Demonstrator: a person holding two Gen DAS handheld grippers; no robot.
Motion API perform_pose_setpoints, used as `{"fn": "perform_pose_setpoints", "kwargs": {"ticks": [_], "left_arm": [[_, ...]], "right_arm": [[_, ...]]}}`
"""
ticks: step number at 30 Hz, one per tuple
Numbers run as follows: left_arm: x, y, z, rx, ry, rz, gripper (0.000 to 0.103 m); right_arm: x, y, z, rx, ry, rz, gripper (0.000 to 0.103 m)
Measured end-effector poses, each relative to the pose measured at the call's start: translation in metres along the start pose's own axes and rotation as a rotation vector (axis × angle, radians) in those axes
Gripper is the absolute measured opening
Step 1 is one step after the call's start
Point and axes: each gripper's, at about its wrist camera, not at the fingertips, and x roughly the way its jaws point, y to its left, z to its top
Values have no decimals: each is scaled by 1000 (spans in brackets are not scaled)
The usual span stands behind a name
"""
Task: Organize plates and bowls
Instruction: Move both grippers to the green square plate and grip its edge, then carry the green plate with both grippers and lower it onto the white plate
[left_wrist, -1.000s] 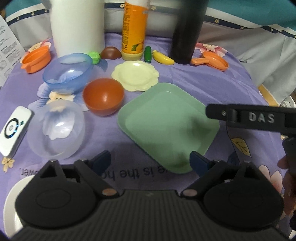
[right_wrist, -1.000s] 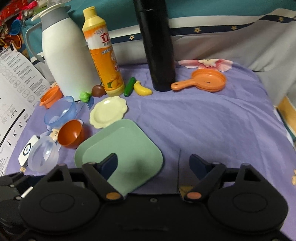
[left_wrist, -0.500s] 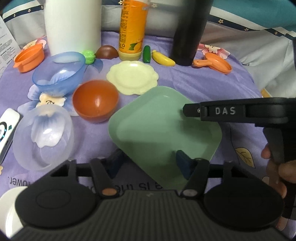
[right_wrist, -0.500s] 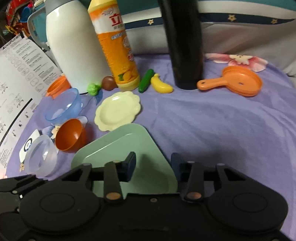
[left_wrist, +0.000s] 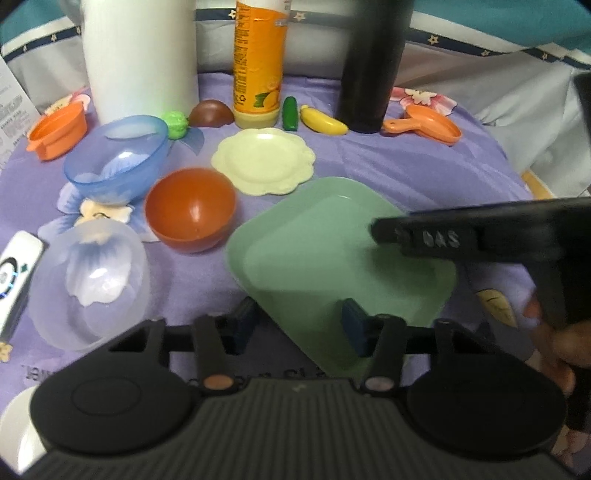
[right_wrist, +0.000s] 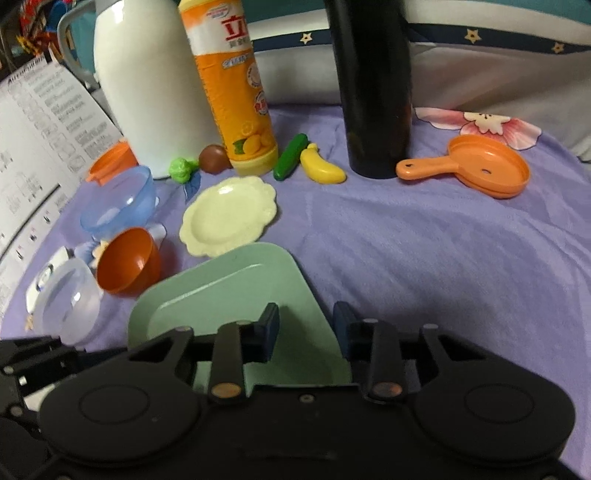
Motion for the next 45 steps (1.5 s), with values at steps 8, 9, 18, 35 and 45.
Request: {"fn": "perform_pose_setpoints", "kwargs": {"ticks": [8,9,18,35,45], "left_arm": [[-13,5,-1,12,15,-10,27],[-16,4,-2,18,12,-10,27],[-65,12,-6,65,-28,-13,27],[-147,114,-58,65,-40,31,27],[-144,157,-86,67,24,43,27]], "right_arm": [[-30,5,-29,115,33,-87,22],[-35,6,-32,126,37,-94,22],[-86,23,-55,234,69,-55,22],[-133,142,-82,227,115,80,22],[-117,203,-101,192,203,93,21]]}}
